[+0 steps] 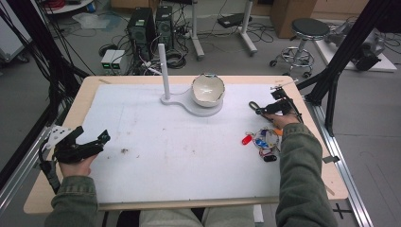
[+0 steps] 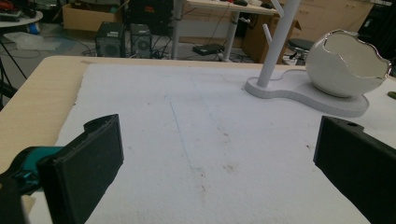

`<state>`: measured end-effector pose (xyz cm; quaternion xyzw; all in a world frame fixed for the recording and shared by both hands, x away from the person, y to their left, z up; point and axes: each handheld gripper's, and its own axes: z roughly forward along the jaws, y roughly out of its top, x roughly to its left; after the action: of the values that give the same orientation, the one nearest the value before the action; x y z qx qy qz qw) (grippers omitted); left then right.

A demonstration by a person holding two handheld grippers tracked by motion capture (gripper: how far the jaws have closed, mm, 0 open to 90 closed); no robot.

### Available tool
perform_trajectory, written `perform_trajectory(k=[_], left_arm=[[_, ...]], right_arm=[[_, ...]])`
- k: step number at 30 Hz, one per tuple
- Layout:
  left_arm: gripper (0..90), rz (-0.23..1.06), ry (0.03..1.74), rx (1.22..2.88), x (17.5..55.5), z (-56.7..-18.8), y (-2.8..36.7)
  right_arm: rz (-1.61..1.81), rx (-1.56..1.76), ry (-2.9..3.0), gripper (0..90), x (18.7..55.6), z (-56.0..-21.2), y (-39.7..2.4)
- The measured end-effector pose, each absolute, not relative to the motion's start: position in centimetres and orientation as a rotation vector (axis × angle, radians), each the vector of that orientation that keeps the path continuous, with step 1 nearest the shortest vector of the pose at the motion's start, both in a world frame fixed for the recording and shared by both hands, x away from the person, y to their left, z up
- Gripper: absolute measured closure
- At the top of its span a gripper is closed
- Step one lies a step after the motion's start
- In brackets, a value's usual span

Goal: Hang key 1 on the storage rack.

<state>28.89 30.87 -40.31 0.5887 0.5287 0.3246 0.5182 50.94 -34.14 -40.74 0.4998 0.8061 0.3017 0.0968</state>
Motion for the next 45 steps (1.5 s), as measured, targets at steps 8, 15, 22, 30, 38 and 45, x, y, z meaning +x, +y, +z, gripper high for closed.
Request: perform_trajectory(k=[8,15,22,30,38,45], left_arm=[[2.0,0.784,1.272,1.412,28.9,-40.4,30.8],[2.0,0.787,1.268,1.401,28.9,-40.5,30.7],[2.0,0.784,1.269,1.407,28.9,-40.5,30.7],[1.9,0.786,1.266,1.408,28.8,-40.5,30.6],[2.0,0.78,1.266,1.407,28.8,-40.6,30.7],[2.0,0.776,1.264,1.405,28.8,-40.6,30.8]], right_arm=[[0.837,1.527,2.369,36.3,51.4,-41.5,-34.5],[0.844,1.582,2.37,48.4,51.7,-41.9,-34.8],[0.811,1.594,2.357,63.1,51.8,-42.3,-34.9],[0.713,1.543,2.361,76.2,51.6,-41.9,-33.8],[0.687,1.542,2.353,77.4,51.4,-41.6,-33.4],[0.73,1.563,2.345,77.4,51.0,-40.9,-33.7]])
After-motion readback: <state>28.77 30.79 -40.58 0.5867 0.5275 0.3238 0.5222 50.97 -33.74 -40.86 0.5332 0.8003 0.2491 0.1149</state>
